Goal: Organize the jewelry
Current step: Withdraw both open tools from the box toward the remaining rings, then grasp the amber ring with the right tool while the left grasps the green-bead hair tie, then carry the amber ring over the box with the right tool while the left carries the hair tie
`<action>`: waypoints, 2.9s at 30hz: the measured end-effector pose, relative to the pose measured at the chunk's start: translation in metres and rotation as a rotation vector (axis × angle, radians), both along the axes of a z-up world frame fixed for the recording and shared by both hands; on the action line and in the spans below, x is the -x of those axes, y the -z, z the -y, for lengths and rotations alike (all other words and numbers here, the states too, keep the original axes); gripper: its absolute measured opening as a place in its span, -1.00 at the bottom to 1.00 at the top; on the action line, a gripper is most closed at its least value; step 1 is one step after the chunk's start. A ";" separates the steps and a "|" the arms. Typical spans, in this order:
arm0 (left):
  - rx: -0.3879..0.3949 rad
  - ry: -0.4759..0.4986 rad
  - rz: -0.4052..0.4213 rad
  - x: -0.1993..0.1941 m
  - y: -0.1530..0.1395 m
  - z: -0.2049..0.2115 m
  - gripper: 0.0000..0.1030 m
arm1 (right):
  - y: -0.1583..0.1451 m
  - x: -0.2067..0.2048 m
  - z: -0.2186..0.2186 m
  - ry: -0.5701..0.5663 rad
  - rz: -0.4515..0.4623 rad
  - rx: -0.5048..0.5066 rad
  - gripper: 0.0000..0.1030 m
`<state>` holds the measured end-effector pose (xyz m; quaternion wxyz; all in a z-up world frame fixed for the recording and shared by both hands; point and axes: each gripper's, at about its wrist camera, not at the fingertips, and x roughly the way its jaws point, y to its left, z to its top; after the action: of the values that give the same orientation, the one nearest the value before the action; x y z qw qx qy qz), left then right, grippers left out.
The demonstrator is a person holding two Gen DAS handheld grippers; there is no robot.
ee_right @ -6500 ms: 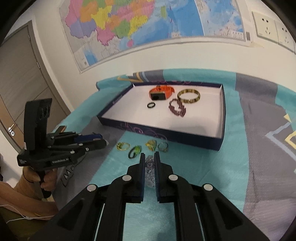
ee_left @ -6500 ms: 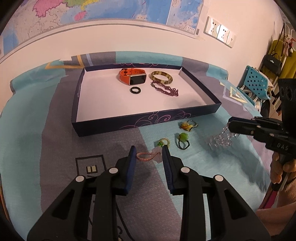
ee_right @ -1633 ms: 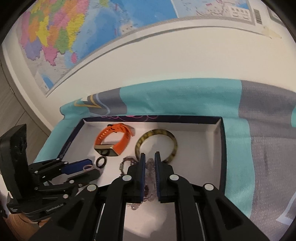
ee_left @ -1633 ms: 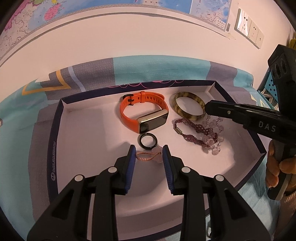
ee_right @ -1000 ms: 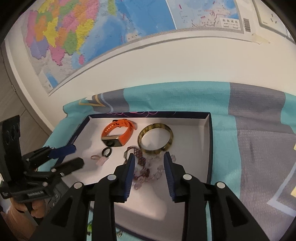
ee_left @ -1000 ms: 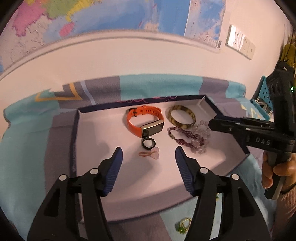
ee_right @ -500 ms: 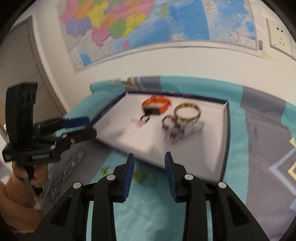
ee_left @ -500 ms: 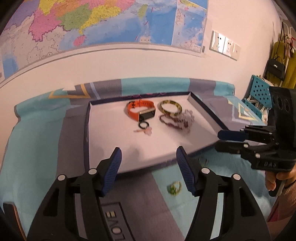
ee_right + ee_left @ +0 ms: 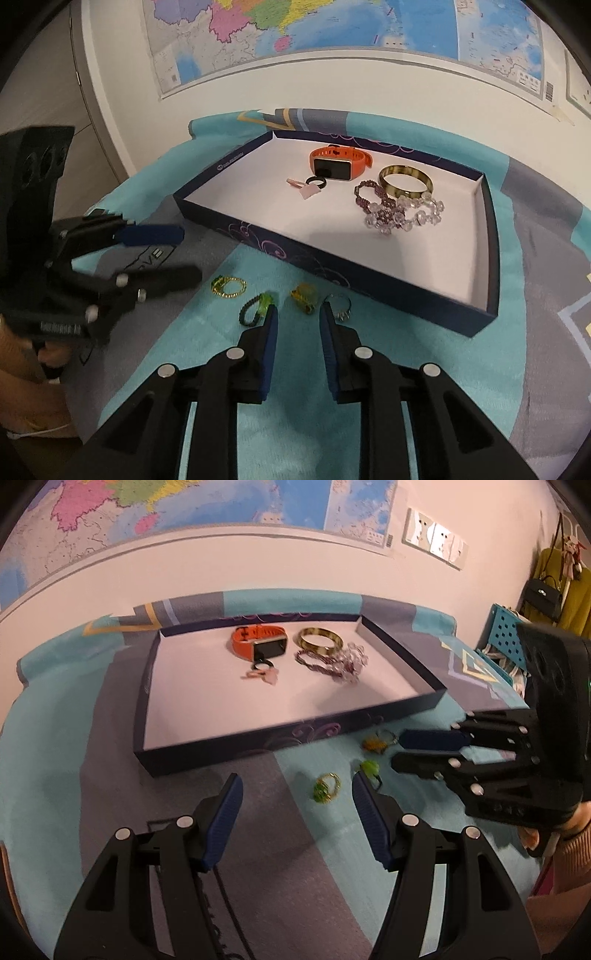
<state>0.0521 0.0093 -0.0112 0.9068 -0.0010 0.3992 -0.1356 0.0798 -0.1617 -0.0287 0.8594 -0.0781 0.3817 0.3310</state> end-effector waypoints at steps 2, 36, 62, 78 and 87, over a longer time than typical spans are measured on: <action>0.001 0.013 -0.005 0.002 0.001 0.004 0.18 | 0.001 -0.003 -0.004 -0.002 0.001 0.008 -0.61; 0.008 0.150 -0.078 -0.025 0.018 0.056 -0.44 | 0.005 0.010 0.035 0.043 -0.043 -0.080 -0.96; 0.073 0.088 0.014 -0.012 -0.020 0.033 -0.65 | -0.022 0.002 0.037 0.046 0.007 -0.158 -0.96; 0.072 0.060 0.047 -0.022 -0.032 0.023 -0.65 | -0.029 -0.017 0.028 0.046 0.019 -0.168 -0.96; 0.057 0.053 0.059 -0.032 -0.034 0.021 -0.65 | -0.030 -0.032 0.024 0.050 0.020 -0.168 -0.96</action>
<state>0.0840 -0.0121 0.0233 0.9139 -0.0121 0.3681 -0.1709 0.1119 -0.1854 0.0012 0.8748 0.0004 0.3458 0.3394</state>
